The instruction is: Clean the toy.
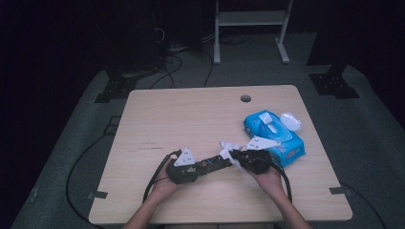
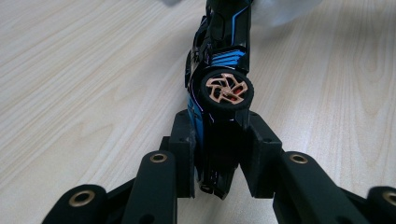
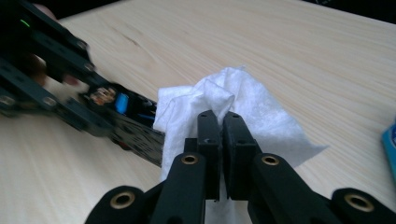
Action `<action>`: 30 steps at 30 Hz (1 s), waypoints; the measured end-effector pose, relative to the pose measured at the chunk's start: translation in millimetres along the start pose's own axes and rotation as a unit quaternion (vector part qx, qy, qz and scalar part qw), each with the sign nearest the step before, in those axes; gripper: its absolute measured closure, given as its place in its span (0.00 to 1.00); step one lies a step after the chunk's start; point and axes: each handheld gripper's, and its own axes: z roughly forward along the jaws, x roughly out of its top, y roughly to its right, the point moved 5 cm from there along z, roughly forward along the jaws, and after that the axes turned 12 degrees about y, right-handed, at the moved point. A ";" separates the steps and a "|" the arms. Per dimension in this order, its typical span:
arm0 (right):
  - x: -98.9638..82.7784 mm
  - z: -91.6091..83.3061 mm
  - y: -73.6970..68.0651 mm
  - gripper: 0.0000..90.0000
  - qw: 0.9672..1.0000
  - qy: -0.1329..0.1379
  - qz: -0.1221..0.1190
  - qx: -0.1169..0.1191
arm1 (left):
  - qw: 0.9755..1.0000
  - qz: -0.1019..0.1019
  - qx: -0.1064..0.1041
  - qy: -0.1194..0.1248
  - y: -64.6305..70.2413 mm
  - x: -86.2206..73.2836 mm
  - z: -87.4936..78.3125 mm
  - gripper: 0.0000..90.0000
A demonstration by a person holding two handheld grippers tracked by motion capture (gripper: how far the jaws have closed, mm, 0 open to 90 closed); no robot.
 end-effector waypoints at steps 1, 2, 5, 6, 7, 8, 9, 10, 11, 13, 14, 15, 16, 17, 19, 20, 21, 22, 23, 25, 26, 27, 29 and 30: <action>-0.7 -0.5 3.0 0.95 1.000 0.002 0.009 -0.001 | 1.000 0.000 0.000 0.000 0.3 0.1 0.1 0.76; -1.3 -1.9 7.6 0.95 1.000 0.002 0.018 -0.004 | 1.000 0.000 0.000 0.000 0.3 0.1 0.2 0.76; -5.2 -5.5 15.8 0.95 1.000 -0.007 0.006 -0.025 | 1.000 -0.001 -0.001 -0.001 -0.6 -0.1 0.0 0.76; -4.7 -5.9 15.1 0.95 1.000 -0.002 0.012 -0.021 | 1.000 -0.001 -0.001 -0.001 -0.5 0.0 0.0 0.76; -3.4 -5.3 13.2 0.95 1.000 0.000 0.009 -0.018 | 1.000 -0.001 -0.001 -0.001 -0.5 0.0 0.0 0.76; -1.2 -4.0 10.1 0.95 1.000 0.003 0.005 -0.009 | 1.000 -0.002 -0.001 -0.001 -0.6 0.0 0.0 0.76; 0.2 -2.7 7.7 0.95 1.000 0.006 0.002 -0.005 | 1.000 -0.002 -0.001 -0.001 -0.7 0.0 0.0 0.76; 0.6 -2.0 6.1 0.95 1.000 0.004 0.001 -0.004 | 1.000 -0.002 -0.002 -0.002 -0.8 0.1 0.1 0.76; 0.8 -1.0 3.7 0.95 1.000 0.001 0.000 -0.003 | 1.000 0.000 -0.001 -0.002 -0.9 0.1 0.1 0.76; 2.3 0.3 0.5 0.95 1.000 0.001 -0.007 -0.003 | 1.000 -0.001 0.000 -0.001 -0.5 0.3 0.3 0.76; 3.8 1.3 -3.1 0.95 1.000 0.000 -0.004 0.005 | 1.000 -0.003 0.001 0.000 -0.1 0.6 0.9 0.76; 5.1 2.6 -7.5 0.95 1.000 -0.003 -0.009 0.012 | 1.000 -0.003 0.001 0.000 0.4 0.8 1.2 0.76; 6.1 5.0 -12.6 0.95 1.000 -0.006 -0.016 0.018 | 1.000 -0.003 0.002 0.000 0.7 1.1 1.9 0.76; 6.7 8.6 -18.4 0.95 0.999 -0.009 -0.020 0.028 | 1.000 0.000 0.001 -0.003 0.6 1.4 2.1 0.76; 7.7 16.2 -31.2 0.96 0.999 -0.014 -0.032 0.042 | 1.000 -0.002 0.002 -0.001 1.2 2.1 3.3 0.76; 8.4 18.8 -35.8 0.96 0.998 -0.015 -0.030 0.049 | 1.000 -0.004 0.003 0.000 1.6 1.9 3.2 0.76; 9.6 22.2 -41.6 0.96 0.998 -0.016 -0.028 0.058 | 1.000 -0.003 0.003 -0.001 1.7 1.8 3.1 0.76; 11.2 25.6 -47.1 0.96 0.997 -0.015 -0.026 0.068 | 1.000 -0.002 0.003 -0.001 1.7 1.8 3.1 0.76; 13.7 29.8 -54.5 0.96 0.996 -0.012 -0.019 0.081 | 1.000 -0.003 0.004 -0.001 1.7 1.9 3.3 0.76; 16.6 37.6 -67.9 0.96 0.995 -0.012 -0.021 0.101 | 1.000 -0.003 0.003 -0.001 1.6 2.0 3.6 0.76; 16.8 40.8 -72.7 0.96 0.994 -0.011 -0.024 0.107 | 1.000 -0.001 0.002 -0.003 1.3 1.9 3.2 0.76; 16.5 45.4 -78.5 0.95 0.993 -0.014 -0.034 0.111 | 1.000 -0.001 0.003 -0.003 1.3 1.9 3.0 0.76; 16.8 49.0 -79.0 0.96 0.994 -0.013 -0.038 0.107 | 1.000 -0.002 0.004 -0.004 0.8 1.6 2.0 0.76; 16.8 49.3 -74.6 0.96 0.994 -0.015 -0.034 0.103 | 1.000 -0.002 0.004 -0.004 0.7 1.6 1.9 0.76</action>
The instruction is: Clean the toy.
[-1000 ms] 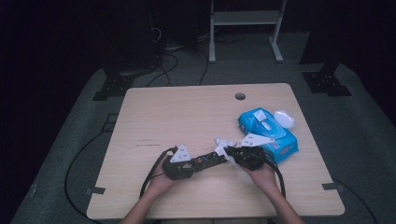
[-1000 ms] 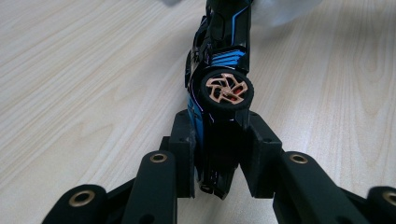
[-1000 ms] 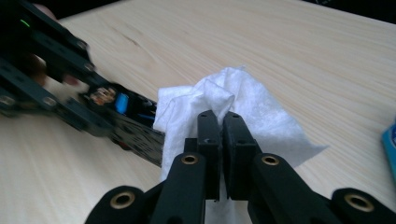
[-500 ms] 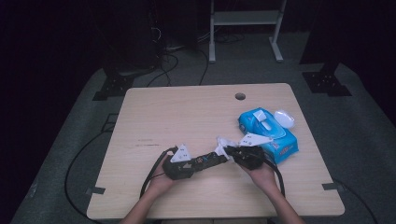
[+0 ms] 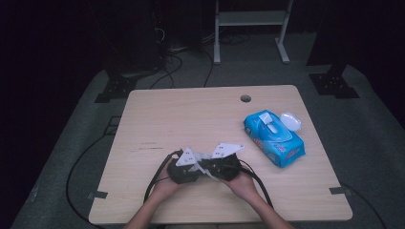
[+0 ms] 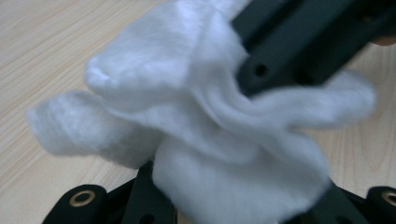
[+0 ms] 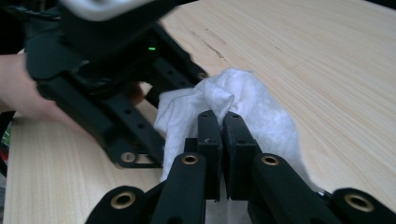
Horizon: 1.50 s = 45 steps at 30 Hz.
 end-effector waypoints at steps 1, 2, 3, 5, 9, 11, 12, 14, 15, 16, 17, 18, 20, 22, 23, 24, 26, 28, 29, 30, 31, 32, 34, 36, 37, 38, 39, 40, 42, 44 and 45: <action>-0.6 -1.5 2.8 0.96 1.000 -0.003 0.000 -0.004 | 1.000 0.001 0.000 -0.001 0.1 0.1 -0.1 0.77; -1.5 -6.0 8.3 0.96 1.000 -0.006 -0.001 -0.013 | 1.000 0.002 0.000 -0.002 0.1 0.2 0.0 0.77; -2.0 -9.6 11.7 0.96 1.000 -0.007 0.001 -0.019 | 1.000 0.002 0.000 -0.002 -0.2 0.2 -0.1 0.77; -4.0 -21.1 24.7 0.96 0.999 -0.012 -0.006 -0.047 | 1.000 0.001 0.000 -0.001 -0.7 0.0 -0.5 0.77; -13.6 -47.9 51.3 0.96 0.996 -0.009 0.018 -0.087 | 1.000 0.001 0.001 -0.001 -0.5 -0.1 -0.4 0.77; -17.0 -57.1 57.2 0.96 0.995 -0.004 0.024 -0.095 | 1.000 0.001 0.001 -0.001 -0.1 0.3 0.3 0.77; -18.6 -59.4 57.4 0.96 0.995 -0.001 0.027 -0.094 | 1.000 0.002 0.000 -0.004 -0.5 0.6 0.5 0.76; -20.3 -59.1 56.0 0.96 0.995 0.006 0.027 -0.091 | 1.000 -0.006 -0.006 -0.002 -1.0 1.6 1.6 0.75; -20.1 -57.6 54.6 0.95 0.996 0.006 0.023 -0.089 | 1.000 -0.008 -0.006 0.004 -1.1 2.8 2.6 0.68; -19.1 -55.3 52.6 0.95 0.996 0.005 0.021 -0.087 | 1.000 -0.005 -0.004 0.002 -1.1 4.2 4.4 0.64; -17.5 -52.3 50.0 0.95 0.996 0.005 0.016 -0.082 | 1.000 -0.001 -0.004 0.000 -0.9 5.4 6.1 0.63; -16.7 -49.7 47.0 0.95 0.997 0.004 0.018 -0.073 | 1.000 0.002 -0.004 -0.002 -0.7 6.5 7.1 0.62; -15.8 -44.0 40.4 0.95 0.998 0.004 0.015 -0.062 | 1.000 0.010 -0.005 -0.008 -0.1 9.0 10.4 0.59; -14.3 -38.6 32.9 0.95 0.999 0.002 0.008 -0.046 | 1.000 0.015 -0.002 -0.011 -0.2 9.5 11.1 0.60; -14.0 -36.6 30.1 0.95 0.999 0.002 0.003 -0.041 | 1.000 0.010 0.000 -0.015 -0.7 9.2 10.2 0.62; -13.9 -35.3 28.8 0.95 0.999 0.003 -0.003 -0.042 | 1.000 0.007 -0.004 -0.017 -3.2 9.3 7.7 0.70; -13.9 -36.0 31.3 0.95 0.999 0.004 -0.001 -0.045 | 1.000 0.004 -0.005 -0.019 -4.8 9.0 5.9 0.72; -14.7 -39.1 37.5 0.95 0.998 0.006 0.004 -0.055 | 1.000 0.004 -0.006 -0.024 -6.0 8.6 4.0 0.72; -15.4 -41.8 41.3 0.95 0.998 0.006 0.007 -0.062 | 1.000 0.001 -0.006 -0.024 -6.5 8.4 3.1 0.72; -16.4 -45.7 46.4 0.96 0.997 0.006 0.010 -0.073 | 1.000 0.003 -0.004 -0.026 -7.2 8.1 2.0 0.72; -17.4 -48.1 49.8 0.95 0.997 0.006 0.011 -0.079 | 1.000 0.006 0.001 -0.030 -8.1 7.6 0.1 0.72; -19.2 -51.3 54.1 0.95 0.996 0.006 0.016 -0.086 | 0.999 0.006 0.000 -0.032 -8.6 7.0 -1.7 0.72; -22.6 -55.3 60.3 0.95 0.995 0.004 0.023 -0.097 | 0.999 -0.002 0.000 -0.035 -9.6 5.9 -5.0 0.72; -22.7 -54.9 59.4 0.95 0.995 0.006 0.021 -0.096 | 0.999 -0.002 0.000 -0.043 -9.8 5.9 -6.8 0.72; -20.9 -53.1 56.2 0.95 0.996 0.011 0.021 -0.090 | 0.999 0.001 0.000 -0.046 -9.2 6.3 -6.8 0.72; -17.6 -49.4 50.3 0.95 0.997 0.019 0.019 -0.077 | 0.999 0.004 0.001 -0.047 -8.7 6.5 -6.7 0.72; -15.0 -45.8 45.1 0.95 0.997 0.023 0.017 -0.065 | 0.999 0.006 0.002 -0.048 -8.5 6.6 -6.8 0.72; -13.4 -43.1 41.8 0.95 0.998 0.025 0.014 -0.057 | 0.999 0.008 0.001 -0.049 -8.5 6.5 -7.2 0.72; -12.9 -37.8 36.4 0.95 0.998 0.019 0.002 -0.052 | 0.999 0.005 0.000 -0.048 -8.6 5.4 -9.2 0.72; -17.2 -38.2 40.7 0.95 0.998 0.015 0.004 -0.056 | 0.999 0.006 0.003 -0.050 -9.3 4.0 -12.8 0.72; -18.7 -40.6 45.2 0.95 0.998 0.020 0.019 -0.053 | 0.999 0.006 0.003 -0.052 -9.4 3.5 -14.2 0.72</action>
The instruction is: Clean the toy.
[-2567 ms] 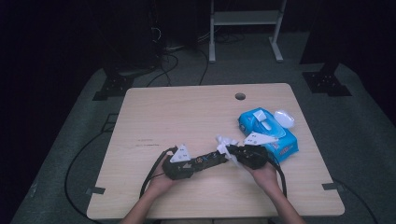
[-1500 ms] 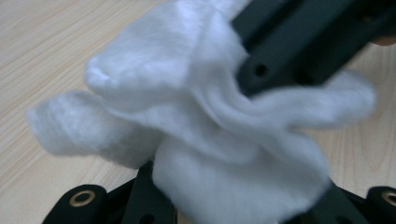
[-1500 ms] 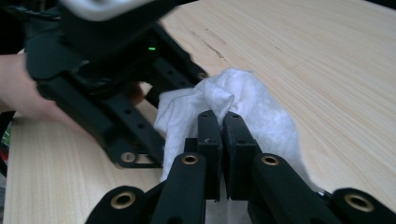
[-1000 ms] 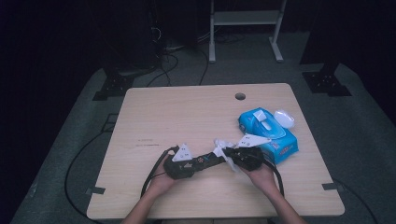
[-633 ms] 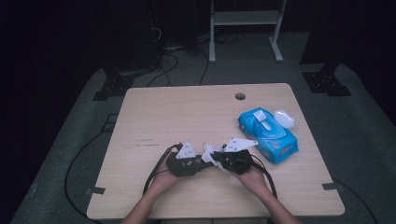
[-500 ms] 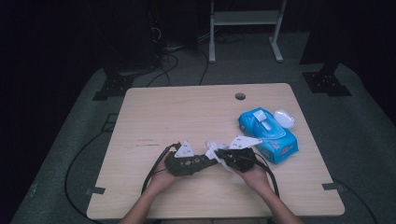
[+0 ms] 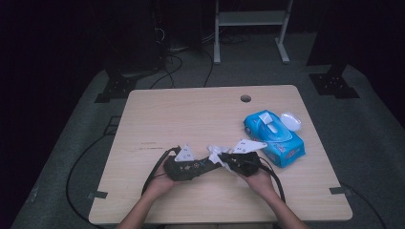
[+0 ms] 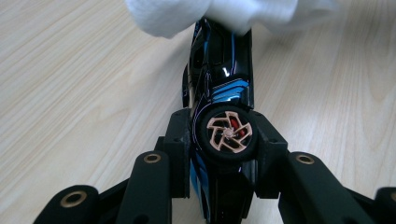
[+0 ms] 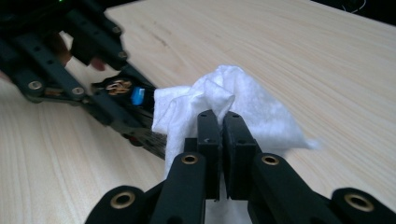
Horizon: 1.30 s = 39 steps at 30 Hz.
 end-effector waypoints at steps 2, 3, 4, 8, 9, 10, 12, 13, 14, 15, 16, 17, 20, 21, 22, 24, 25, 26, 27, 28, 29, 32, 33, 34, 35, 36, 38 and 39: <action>-1.3 -3.7 6.9 0.95 1.000 -0.002 0.001 -0.018 | 1.000 -0.002 0.000 -0.001 -0.9 -1.9 -3.3 0.72; -2.6 -6.2 10.5 0.95 0.999 -0.007 -0.008 -0.033 | 1.000 -0.003 0.000 0.000 -1.0 -2.3 -3.9 0.72; -3.7 -7.6 12.6 0.95 0.999 -0.009 -0.004 -0.035 | 1.000 -0.002 -0.001 -0.002 -1.2 -2.7 -4.6 0.72; -6.2 -11.0 19.0 0.95 0.999 -0.003 0.017 -0.036 | 1.000 0.012 0.005 -0.008 0.4 0.7 -1.4 0.71; -6.2 -11.1 19.0 0.95 0.999 -0.002 0.024 -0.036 | 1.000 0.014 0.009 -0.002 0.9 3.6 -0.3 0.68; -5.8 -11.0 19.4 0.95 0.999 0.000 0.027 -0.036 | 1.000 0.011 0.004 0.002 1.0 8.6 0.4 0.65; -3.5 -10.5 16.5 0.95 0.999 0.004 0.019 -0.037 | 1.000 0.016 -0.001 -0.002 1.2 15.4 2.9 0.63; -2.4 -10.0 14.7 0.95 0.999 0.005 0.016 -0.033 | 1.000 0.018 -0.003 -0.007 1.3 19.0 5.4 0.62; -0.9 -9.0 12.1 0.95 0.999 0.007 0.015 -0.029 | 1.000 0.025 0.002 -0.013 0.6 23.1 8.6 0.60; 0.6 -7.5 8.4 0.95 1.000 0.009 0.013 -0.023 | 1.000 0.026 0.002 -0.017 0.3 25.4 10.7 0.59; 1.2 -6.6 6.8 0.95 1.000 0.009 0.010 -0.020 | 0.999 0.025 0.000 -0.024 0.3 28.2 13.7 0.57; 1.5 -5.8 5.7 0.95 1.000 0.008 0.004 -0.019 | 0.999 0.029 0.002 -0.030 0.0 30.6 16.3 0.56; 0.0 -8.2 11.1 0.95 1.000 0.007 0.010 -0.027 | 0.998 0.027 -0.003 -0.052 -0.7 34.1 22.8 0.58; -1.5 -10.1 15.4 0.95 0.999 0.007 0.012 -0.034 | 0.998 0.028 -0.006 -0.057 -0.5 34.0 24.0 0.64; -3.3 -12.3 20.1 0.95 0.999 0.006 0.017 -0.043 | 0.998 0.026 -0.013 -0.061 -0.9 34.4 24.5 0.64; -7.1 -16.9 29.1 0.95 0.998 0.005 0.031 -0.054 | 0.998 0.017 -0.019 -0.065 -2.2 34.5 23.7 0.65; -8.2 -18.8 32.1 0.95 0.998 0.006 0.037 -0.056 | 0.998 0.015 -0.020 -0.065 -3.4 34.2 22.0 0.65; -8.7 -20.0 33.3 0.95 0.998 0.008 0.044 -0.054 | 0.998 0.013 -0.019 -0.063 -4.4 34.0 20.1 0.67; -8.2 -20.1 32.5 0.95 0.998 0.011 0.047 -0.049 | 0.998 0.014 -0.021 -0.063 -4.7 33.2 18.8 0.67; -7.6 -19.6 31.2 0.95 0.998 0.014 0.046 -0.045 | 0.998 0.012 -0.022 -0.062 -5.3 32.1 17.2 0.67; -6.9 -18.6 28.6 0.95 0.998 0.013 0.043 -0.040 | 0.998 0.012 -0.021 -0.063 -6.0 31.4 15.9 0.67; -8.5 -11.3 21.8 0.95 0.999 0.003 0.034 -0.031 | 0.997 0.017 -0.019 -0.066 -5.0 31.8 16.0 0.67; -9.7 -9.5 21.2 0.95 0.999 0.000 0.034 -0.029 | 0.997 0.017 -0.019 -0.067 -4.9 32.6 17.1 0.67; -10.7 -8.2 21.0 0.95 0.999 -0.002 0.035 -0.030 | 0.997 0.017 -0.019 -0.069 -4.8 33.6 19.2 0.66; -11.4 -7.6 21.4 0.95 0.999 -0.003 0.036 -0.030 | 0.997 0.016 -0.018 -0.074 -4.7 34.7 21.6 0.62; -11.8 -7.8 22.0 0.95 0.999 -0.003 0.037 -0.030 | 0.997 0.015 -0.017 -0.078 -4.7 35.9 24.3 0.60; -12.1 -8.7 23.4 0.95 0.999 -0.002 0.040 -0.033 | 0.996 0.017 -0.019 -0.087 -5.0 38.8 30.0 0.56; -12.4 -9.5 24.2 0.95 0.999 -0.001 0.042 -0.033 | 0.996 0.014 -0.020 -0.089 -4.6 39.8 32.3 0.56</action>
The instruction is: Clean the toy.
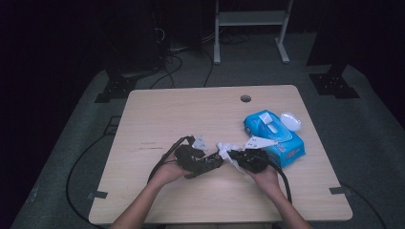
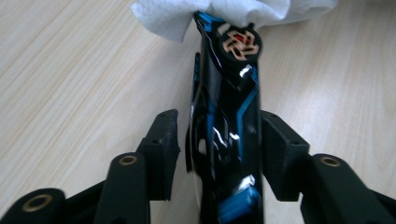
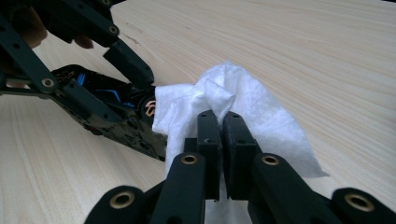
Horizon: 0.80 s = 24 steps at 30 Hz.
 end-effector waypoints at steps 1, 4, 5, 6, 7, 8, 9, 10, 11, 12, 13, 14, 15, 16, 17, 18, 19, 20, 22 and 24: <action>-0.3 -0.3 0.5 0.95 1.000 0.000 0.001 0.000 | 1.000 0.001 0.000 -0.006 0.3 2.5 3.2 0.55; -1.9 0.2 1.5 0.95 1.000 -0.001 0.004 0.001 | 1.000 0.008 0.000 -0.021 0.7 7.8 10.9 0.54; -2.8 0.6 1.8 0.95 1.000 -0.003 0.005 0.001 | 1.000 0.010 0.000 -0.029 0.8 9.5 14.0 0.53; -3.9 1.1 2.4 0.95 1.000 -0.005 0.009 0.001 | 0.999 0.012 0.003 -0.034 1.0 10.3 15.9 0.53; -4.6 1.3 3.1 0.95 1.000 -0.007 0.010 0.002 | 0.999 0.014 0.005 -0.039 1.3 11.4 18.4 0.53; -5.4 1.5 3.8 0.95 1.000 -0.008 0.012 0.003 | 0.999 0.015 0.002 -0.046 2.1 13.0 21.0 0.53; -6.4 1.5 4.6 0.95 1.000 -0.010 0.016 0.003 | 0.999 0.017 0.001 -0.050 2.7 13.8 22.6 0.53; -7.0 1.5 5.1 0.95 1.000 -0.012 0.019 0.004 | 0.998 0.021 0.003 -0.057 3.2 14.7 24.7 0.54; -7.8 1.6 5.9 0.95 1.000 -0.015 0.023 0.003 | 0.997 0.024 0.003 -0.069 3.9 15.2 27.3 0.57; -9.2 2.1 6.8 0.95 0.999 -0.019 0.027 0.005 | 0.997 0.025 -0.002 -0.074 5.2 15.4 29.0 0.60; -10.6 2.9 7.1 0.95 0.999 -0.023 0.033 0.008 | 0.997 0.027 -0.003 -0.076 5.5 15.9 29.5 0.63; -11.7 3.3 7.4 0.95 0.999 -0.026 0.038 0.009 | 0.997 0.024 -0.005 -0.079 5.1 16.6 29.4 0.63; -12.5 3.9 7.6 0.95 0.999 -0.024 0.043 0.012 | 0.997 0.019 -0.009 -0.080 4.4 17.2 29.0 0.64; -12.8 4.1 7.1 0.95 0.998 -0.024 0.049 0.016 | 0.997 0.019 -0.013 -0.080 3.9 17.0 28.6 0.64; -12.6 4.3 6.9 0.95 0.998 -0.024 0.052 0.020 | 0.997 0.018 -0.015 -0.074 4.0 16.6 27.6 0.64; -11.6 3.9 6.9 0.95 0.998 -0.020 0.055 0.023 | 0.998 0.019 -0.014 -0.066 4.2 16.7 26.0 0.64; -10.0 3.0 6.8 0.95 0.998 -0.017 0.060 0.026 | 0.998 0.018 -0.014 -0.060 4.4 17.0 24.8 0.64; -8.3 2.3 6.4 0.95 0.997 -0.012 0.065 0.029 | 0.998 0.016 -0.015 -0.052 4.8 17.6 23.1 0.64; -1.7 -0.6 4.7 0.95 0.997 0.006 0.068 0.043 | 0.999 0.017 -0.016 -0.038 6.8 18.8 20.3 0.64; 8.5 -5.1 0.4 0.95 0.995 0.031 0.070 0.061 | 0.999 0.031 -0.012 -0.028 9.2 21.7 17.1 0.64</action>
